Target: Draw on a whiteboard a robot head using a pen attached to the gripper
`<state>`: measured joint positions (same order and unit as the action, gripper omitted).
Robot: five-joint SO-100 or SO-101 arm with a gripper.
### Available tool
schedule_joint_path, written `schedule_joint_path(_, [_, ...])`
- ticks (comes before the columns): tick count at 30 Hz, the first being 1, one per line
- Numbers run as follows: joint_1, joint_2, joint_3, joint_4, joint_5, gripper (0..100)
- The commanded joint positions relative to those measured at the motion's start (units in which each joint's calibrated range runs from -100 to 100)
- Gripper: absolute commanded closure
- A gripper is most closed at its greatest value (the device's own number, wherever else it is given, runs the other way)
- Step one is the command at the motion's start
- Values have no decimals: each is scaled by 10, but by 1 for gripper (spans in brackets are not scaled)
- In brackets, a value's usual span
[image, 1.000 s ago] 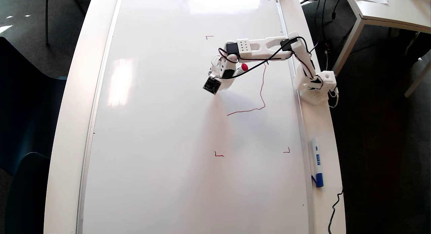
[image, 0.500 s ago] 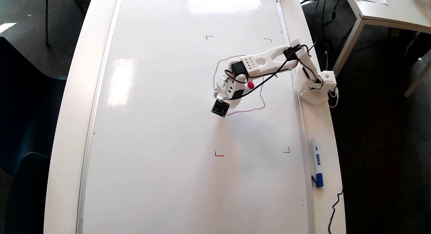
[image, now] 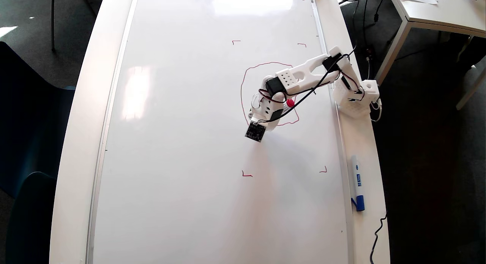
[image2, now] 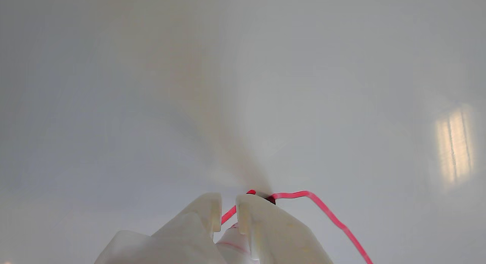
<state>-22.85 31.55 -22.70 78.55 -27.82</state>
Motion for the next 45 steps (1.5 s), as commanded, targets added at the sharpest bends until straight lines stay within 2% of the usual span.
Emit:
schedule_joint_path(1, [-3, -16, 4, 22, -3, 99])
schedule_joint_path(12, [-1, -21, -14, 13, 0, 99])
schedule_joint_path(27, [12, -110, -18, 36, 2, 99])
schedule_joint_path(38, [67, -164, 94, 41, 1, 99])
schedule_joint_path(45, [88, -172, 109, 41, 1, 99])
